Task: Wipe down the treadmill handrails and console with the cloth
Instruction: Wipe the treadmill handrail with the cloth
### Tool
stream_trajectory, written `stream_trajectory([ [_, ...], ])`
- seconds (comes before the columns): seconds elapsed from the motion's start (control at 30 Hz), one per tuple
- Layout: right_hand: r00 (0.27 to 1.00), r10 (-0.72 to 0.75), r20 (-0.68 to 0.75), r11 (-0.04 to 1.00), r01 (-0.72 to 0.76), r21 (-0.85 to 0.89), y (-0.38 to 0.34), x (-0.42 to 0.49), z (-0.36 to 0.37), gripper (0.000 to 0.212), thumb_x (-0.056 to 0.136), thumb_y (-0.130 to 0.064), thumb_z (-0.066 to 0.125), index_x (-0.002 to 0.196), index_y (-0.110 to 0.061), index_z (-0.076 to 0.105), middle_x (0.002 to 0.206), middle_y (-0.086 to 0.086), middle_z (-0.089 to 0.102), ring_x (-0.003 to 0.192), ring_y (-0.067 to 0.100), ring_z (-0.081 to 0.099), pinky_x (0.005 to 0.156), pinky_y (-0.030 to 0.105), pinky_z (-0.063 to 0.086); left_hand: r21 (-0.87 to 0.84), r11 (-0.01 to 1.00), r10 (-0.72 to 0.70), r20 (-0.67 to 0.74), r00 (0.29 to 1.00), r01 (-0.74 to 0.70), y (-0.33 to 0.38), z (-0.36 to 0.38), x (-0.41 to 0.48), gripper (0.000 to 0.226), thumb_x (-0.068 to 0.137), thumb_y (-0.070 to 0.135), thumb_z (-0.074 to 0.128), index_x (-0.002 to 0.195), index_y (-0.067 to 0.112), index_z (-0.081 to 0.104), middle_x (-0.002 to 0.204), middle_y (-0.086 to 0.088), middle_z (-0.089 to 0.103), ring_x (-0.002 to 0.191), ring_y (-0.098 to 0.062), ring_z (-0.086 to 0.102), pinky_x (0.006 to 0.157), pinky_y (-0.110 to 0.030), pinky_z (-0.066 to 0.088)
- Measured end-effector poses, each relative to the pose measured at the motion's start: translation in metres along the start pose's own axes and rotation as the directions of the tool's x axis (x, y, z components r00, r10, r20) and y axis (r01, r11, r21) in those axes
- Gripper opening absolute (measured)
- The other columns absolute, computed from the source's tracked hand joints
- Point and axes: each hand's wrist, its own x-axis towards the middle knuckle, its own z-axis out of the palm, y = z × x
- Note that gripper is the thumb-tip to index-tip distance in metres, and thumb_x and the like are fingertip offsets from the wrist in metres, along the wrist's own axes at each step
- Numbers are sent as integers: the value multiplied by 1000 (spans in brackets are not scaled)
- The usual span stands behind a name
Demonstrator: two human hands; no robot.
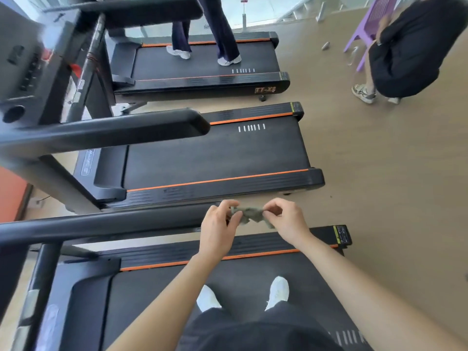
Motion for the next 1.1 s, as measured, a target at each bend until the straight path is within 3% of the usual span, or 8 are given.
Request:
stream_trajectory([
  [0.17,989,135,65,914,-150,378,20,8,-65,16,85,-4,76,96,-15,72,84,-4,65,79,12,58,73,28,52,-74,992,-99,-20,995,97,42,35,21,14,97,28,65,111,29,61,81,15,63,86,-17,61,81,-38,50],
  [0.33,984,103,148,853,-164,496,10,25,-102,3,90,-12,74,93,-12,74,80,3,67,75,21,61,68,39,51,-84,994,-68,-48,997,64,87,57,38,18,88,25,73,105,28,66,98,15,64,87,-7,61,82,-28,50],
  [0.43,975,143,171,797,-216,564,2,39,-113,8,90,-15,75,88,-9,70,75,10,66,66,26,62,55,32,48,-284,954,-45,179,983,96,109,68,45,23,84,27,80,104,27,70,94,12,72,88,-7,66,79,-22,53],
  [0.53,960,175,221,718,-278,639,-3,59,-120,7,88,-11,75,88,-10,69,74,5,65,65,22,61,60,34,51,-350,923,-43,316,948,158,118,82,59,34,81,23,85,112,24,70,95,10,74,88,-5,69,78,-19,55],
  [0.7,931,132,340,720,-326,613,-6,105,-138,24,88,9,67,108,-5,67,94,16,64,85,25,66,85,42,59,-405,890,-98,282,954,211,106,90,109,14,90,19,77,102,26,75,86,2,78,81,-12,73,78,-29,58],
  [0.83,914,137,383,790,-334,515,-25,153,-138,18,90,2,68,106,-5,69,92,12,67,82,24,66,73,35,59,-576,740,-155,357,921,348,107,87,149,18,97,10,66,107,22,74,86,-8,78,74,-19,73,69,-27,57],
  [0.93,918,142,370,883,-286,372,-47,188,-127,6,90,-7,73,95,-6,72,82,10,68,72,25,62,61,34,54,-549,773,-178,295,939,319,99,86,175,13,90,12,74,95,23,76,85,3,78,77,-11,72,69,-22,53],
  [1.1,896,90,436,957,-199,210,-82,241,-119,13,86,-9,78,95,-2,72,75,14,67,66,26,61,68,43,53,-553,763,-261,210,942,335,90,68,216,13,90,20,75,78,25,72,73,12,72,66,-2,60,66,-19,45],
])
